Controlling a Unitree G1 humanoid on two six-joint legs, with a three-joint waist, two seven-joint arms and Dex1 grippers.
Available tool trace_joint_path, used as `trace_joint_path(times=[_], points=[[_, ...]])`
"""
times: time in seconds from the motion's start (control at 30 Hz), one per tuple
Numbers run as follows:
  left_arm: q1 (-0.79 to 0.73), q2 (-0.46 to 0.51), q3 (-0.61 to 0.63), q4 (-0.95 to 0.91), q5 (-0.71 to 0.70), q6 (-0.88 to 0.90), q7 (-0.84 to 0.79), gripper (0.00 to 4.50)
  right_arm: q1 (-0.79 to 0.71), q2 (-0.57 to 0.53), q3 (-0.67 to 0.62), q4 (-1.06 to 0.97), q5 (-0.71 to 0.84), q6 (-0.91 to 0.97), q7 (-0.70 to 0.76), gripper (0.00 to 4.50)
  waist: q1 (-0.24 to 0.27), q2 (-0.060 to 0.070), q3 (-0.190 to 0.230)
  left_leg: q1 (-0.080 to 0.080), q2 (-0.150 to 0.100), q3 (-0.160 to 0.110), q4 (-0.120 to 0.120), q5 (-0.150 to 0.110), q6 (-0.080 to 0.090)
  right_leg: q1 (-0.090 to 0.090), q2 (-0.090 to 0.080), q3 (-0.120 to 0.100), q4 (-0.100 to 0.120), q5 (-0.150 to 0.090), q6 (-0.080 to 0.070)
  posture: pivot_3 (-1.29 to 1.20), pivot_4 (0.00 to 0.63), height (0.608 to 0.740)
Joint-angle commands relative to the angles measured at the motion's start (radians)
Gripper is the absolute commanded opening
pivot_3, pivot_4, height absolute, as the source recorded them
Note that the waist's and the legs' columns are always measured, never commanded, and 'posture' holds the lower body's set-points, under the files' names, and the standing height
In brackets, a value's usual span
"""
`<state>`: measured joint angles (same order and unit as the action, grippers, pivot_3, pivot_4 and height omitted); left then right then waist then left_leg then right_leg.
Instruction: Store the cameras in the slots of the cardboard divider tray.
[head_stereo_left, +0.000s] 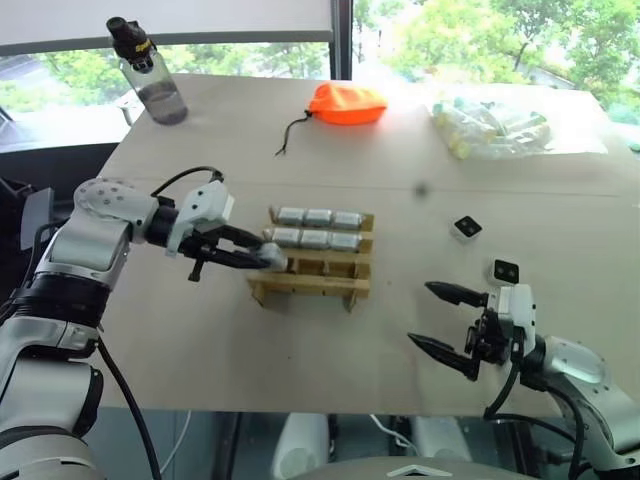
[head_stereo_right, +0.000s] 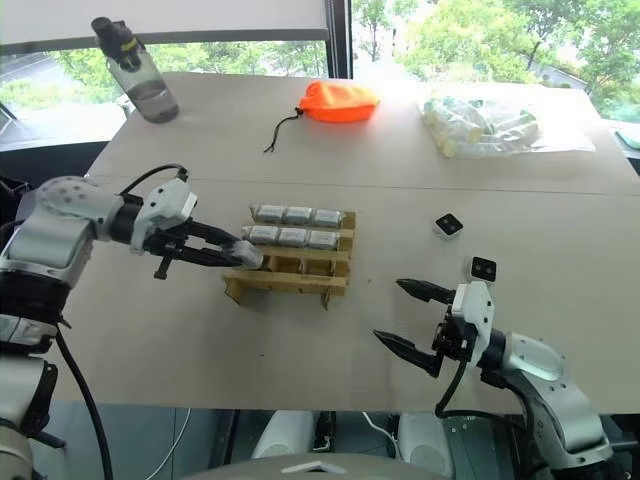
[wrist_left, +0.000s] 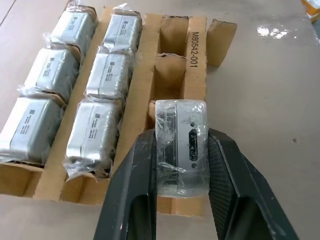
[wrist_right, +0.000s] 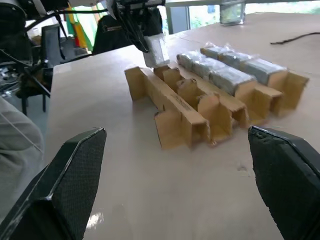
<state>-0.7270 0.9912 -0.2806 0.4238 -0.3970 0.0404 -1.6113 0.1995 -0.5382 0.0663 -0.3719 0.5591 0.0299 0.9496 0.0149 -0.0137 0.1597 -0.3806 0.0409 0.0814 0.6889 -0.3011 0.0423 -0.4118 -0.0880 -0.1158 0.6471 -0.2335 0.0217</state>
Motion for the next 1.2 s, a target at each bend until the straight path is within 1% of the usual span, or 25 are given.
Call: trace_joint_path(times=[0.03, 0.13, 0.2, 0.3, 0.43, 0.63, 0.83, 0.93, 1.03, 1.2], points=[[-0.044, -0.014, -0.047, 0.050, 0.000, -0.052, -0.003, 0.76, 0.004, 0.020, -0.020, -0.011, -0.001, -0.041, 0.012, 4.50, 0.001, 0.000, 0.000, 0.000, 0.000, 0.000, 0.000, 0.000, 0.000, 0.000, 0.000, 0.000, 0.000, 0.000, 0.000, 0.00, 0.150, 0.726], [-0.079, -0.026, -0.077, 0.086, 0.002, -0.088, -0.003, 0.76, 0.003, 0.027, -0.022, -0.016, 0.005, -0.038, 0.014, 4.50, 0.002, 0.000, 0.000, -0.001, -0.001, 0.000, 0.000, 0.000, 0.000, 0.000, -0.001, 0.000, 0.000, 0.000, 0.000, 0.00, 0.150, 0.726], [-0.103, -0.038, -0.082, 0.077, -0.031, -0.054, -0.003, 0.76, 0.007, 0.031, -0.020, -0.018, 0.001, -0.041, 0.015, 4.50, 0.002, -0.001, 0.000, -0.001, -0.001, 0.000, 0.001, 0.000, 0.000, 0.000, -0.001, 0.000, 0.000, 0.000, 0.000, 0.00, 0.150, 0.726], [-0.122, -0.042, -0.096, 0.058, -0.054, -0.049, -0.003, 0.76, 0.012, 0.038, -0.018, -0.018, -0.005, -0.047, 0.018, 4.50, 0.001, -0.001, 0.000, -0.001, -0.001, -0.001, 0.001, 0.000, 0.000, 0.000, -0.001, 0.000, -0.001, 0.000, 0.000, 0.00, 0.150, 0.726], [-0.133, -0.047, -0.083, 0.016, -0.115, 0.036, -0.003, 0.76, 0.012, 0.047, -0.014, -0.022, -0.009, -0.050, 0.009, 4.50, -0.001, -0.001, 0.000, -0.002, 0.000, -0.001, 0.001, 0.000, 0.000, -0.001, 0.000, 0.000, -0.001, 0.000, 0.000, 0.00, 0.150, 0.726], [-0.116, 0.010, -0.147, 0.021, -0.078, -0.026, -0.003, 0.76, 0.009, 0.058, -0.014, -0.022, -0.016, -0.052, 0.003, 4.50, -0.001, -0.001, 0.000, -0.002, 0.000, 0.000, 0.001, 0.000, 0.000, -0.001, 0.000, 0.000, 0.000, 0.000, 0.000, 0.00, 0.150, 0.726], [-0.121, 0.042, -0.171, 0.036, -0.102, -0.045, -0.003, 0.76, 0.007, 0.067, -0.015, -0.022, -0.021, -0.052, 0.001, 4.50, 0.000, -0.001, 0.000, -0.002, 0.000, 0.000, 0.001, 0.000, 0.000, -0.001, 0.000, 0.000, -0.001, 0.000, 0.000, 0.00, 0.150, 0.726], [-0.121, 0.052, -0.182, 0.048, -0.101, -0.056, -0.003, 0.76, 0.009, 0.072, -0.014, -0.024, -0.023, -0.052, 0.001, 4.50, 0.000, -0.001, 0.000, -0.002, 0.000, 0.000, 0.001, 0.000, 0.000, -0.001, 0.000, 0.000, -0.001, 0.000, 0.000, 0.00, 0.150, 0.726], [-0.118, 0.058, -0.209, 0.075, -0.067, -0.102, -0.003, 0.76, 0.011, 0.075, -0.014, -0.024, -0.027, -0.053, 0.000, 4.50, 0.000, -0.001, 0.000, -0.002, 0.000, 0.000, 0.001, 0.000, 0.000, -0.001, 0.000, 0.000, 0.000, 0.000, 0.000, 0.00, 0.150, 0.726], [-0.119, 0.041, -0.239, 0.087, -0.050, -0.131, -0.003, 0.76, 0.022, 0.079, -0.015, -0.024, -0.033, -0.060, 0.002, 4.50, 0.000, -0.001, 0.000, -0.001, 0.000, 0.000, 0.001, 0.000, 0.000, -0.001, 0.000, 0.000, 0.000, 0.000, 0.000, 0.00, 0.150, 0.726]])
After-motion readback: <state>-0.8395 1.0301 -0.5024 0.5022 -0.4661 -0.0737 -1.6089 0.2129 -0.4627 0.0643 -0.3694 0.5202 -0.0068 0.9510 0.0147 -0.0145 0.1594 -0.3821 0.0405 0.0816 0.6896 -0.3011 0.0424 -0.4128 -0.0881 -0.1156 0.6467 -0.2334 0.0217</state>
